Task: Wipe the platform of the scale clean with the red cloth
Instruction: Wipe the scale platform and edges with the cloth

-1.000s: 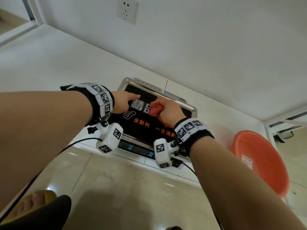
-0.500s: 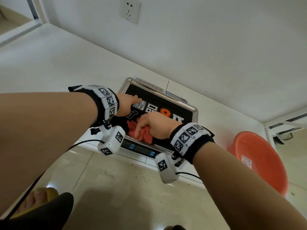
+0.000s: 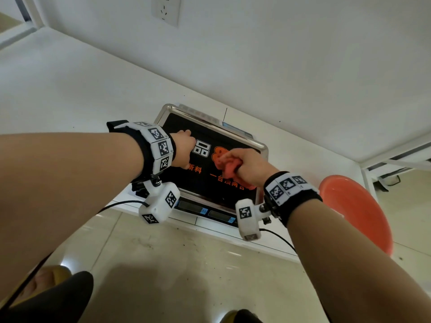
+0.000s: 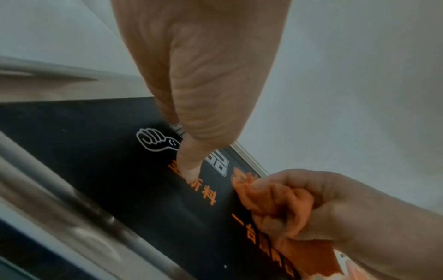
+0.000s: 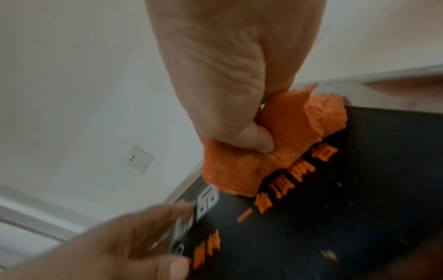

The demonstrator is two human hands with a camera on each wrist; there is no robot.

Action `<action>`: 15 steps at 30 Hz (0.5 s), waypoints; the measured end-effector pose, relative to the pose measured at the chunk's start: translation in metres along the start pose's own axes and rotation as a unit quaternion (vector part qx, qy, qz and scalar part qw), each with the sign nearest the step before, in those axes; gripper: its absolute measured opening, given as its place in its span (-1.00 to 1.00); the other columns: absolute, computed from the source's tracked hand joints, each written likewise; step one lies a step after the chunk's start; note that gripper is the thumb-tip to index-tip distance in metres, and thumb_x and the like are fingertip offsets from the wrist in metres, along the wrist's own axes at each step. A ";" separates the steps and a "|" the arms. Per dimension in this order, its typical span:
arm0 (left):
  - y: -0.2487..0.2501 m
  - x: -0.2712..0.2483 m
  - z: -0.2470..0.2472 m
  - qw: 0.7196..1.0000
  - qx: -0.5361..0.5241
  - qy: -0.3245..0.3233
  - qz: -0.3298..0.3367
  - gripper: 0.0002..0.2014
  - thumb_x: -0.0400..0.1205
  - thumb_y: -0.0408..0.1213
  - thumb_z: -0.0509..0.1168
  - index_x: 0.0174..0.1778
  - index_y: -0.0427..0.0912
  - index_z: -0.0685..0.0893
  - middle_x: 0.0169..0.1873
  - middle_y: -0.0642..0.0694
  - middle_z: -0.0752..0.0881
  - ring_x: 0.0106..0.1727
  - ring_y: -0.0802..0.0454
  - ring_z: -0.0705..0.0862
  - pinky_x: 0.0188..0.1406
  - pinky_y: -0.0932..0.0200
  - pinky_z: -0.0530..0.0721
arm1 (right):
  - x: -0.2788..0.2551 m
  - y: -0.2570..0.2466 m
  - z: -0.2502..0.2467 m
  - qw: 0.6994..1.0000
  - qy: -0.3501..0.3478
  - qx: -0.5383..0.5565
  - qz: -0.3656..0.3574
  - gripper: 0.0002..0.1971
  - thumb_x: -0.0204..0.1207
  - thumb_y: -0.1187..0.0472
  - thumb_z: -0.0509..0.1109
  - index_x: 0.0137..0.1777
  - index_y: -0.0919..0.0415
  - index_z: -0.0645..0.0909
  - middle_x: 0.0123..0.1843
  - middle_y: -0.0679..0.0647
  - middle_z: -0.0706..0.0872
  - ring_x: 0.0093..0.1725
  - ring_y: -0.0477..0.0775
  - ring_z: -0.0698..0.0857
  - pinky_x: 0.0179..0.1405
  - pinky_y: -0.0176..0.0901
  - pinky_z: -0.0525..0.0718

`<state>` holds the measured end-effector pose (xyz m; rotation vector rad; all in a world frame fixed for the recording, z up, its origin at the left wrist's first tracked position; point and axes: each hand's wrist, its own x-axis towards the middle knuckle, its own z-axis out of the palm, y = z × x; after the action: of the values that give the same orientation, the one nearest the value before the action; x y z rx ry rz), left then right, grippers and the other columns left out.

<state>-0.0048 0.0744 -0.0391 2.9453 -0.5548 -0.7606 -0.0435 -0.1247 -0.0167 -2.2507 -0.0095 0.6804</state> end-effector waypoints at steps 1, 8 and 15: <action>0.003 0.001 0.001 1.000 0.003 -0.005 -0.003 -0.34 0.49 -0.08 0.46 0.46 -0.24 0.42 0.37 -0.18 0.40 0.40 -0.12 0.45 0.36 0.01 0.57 | 0.000 0.000 0.005 1.000 -0.013 -0.020 -0.009 -0.68 0.68 0.58 0.13 0.27 0.50 0.66 -0.15 0.14 0.77 -0.48 -0.21 0.63 -0.62 -0.50 0.47; 0.010 0.001 0.002 0.997 0.069 -0.026 -0.019 -0.25 0.46 -0.06 0.49 0.50 -0.27 0.36 0.43 -0.22 0.33 0.44 -0.15 0.44 0.39 -0.01 0.56 | -0.011 0.010 -0.006 0.996 -0.071 -0.059 0.014 -0.69 0.65 0.50 0.25 0.06 0.21 0.81 -0.08 0.02 0.89 -0.13 0.08 0.88 -0.36 -0.23 0.73; 0.009 0.001 -0.003 0.995 0.084 -0.053 -0.017 -0.42 0.59 -0.29 0.34 0.53 -0.25 0.34 0.50 -0.23 0.25 0.39 -0.16 0.52 0.36 0.00 0.60 | 0.012 0.025 -0.013 0.981 0.066 -0.177 0.043 -0.72 0.54 0.38 0.31 -0.12 -0.03 0.75 -0.10 0.00 0.76 -0.31 -0.22 0.62 -0.48 -0.41 0.57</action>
<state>-0.0054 0.0653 -0.0360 3.0879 -0.6052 -0.9235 -0.0321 -0.1492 -0.0320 -2.6478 0.0352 0.6121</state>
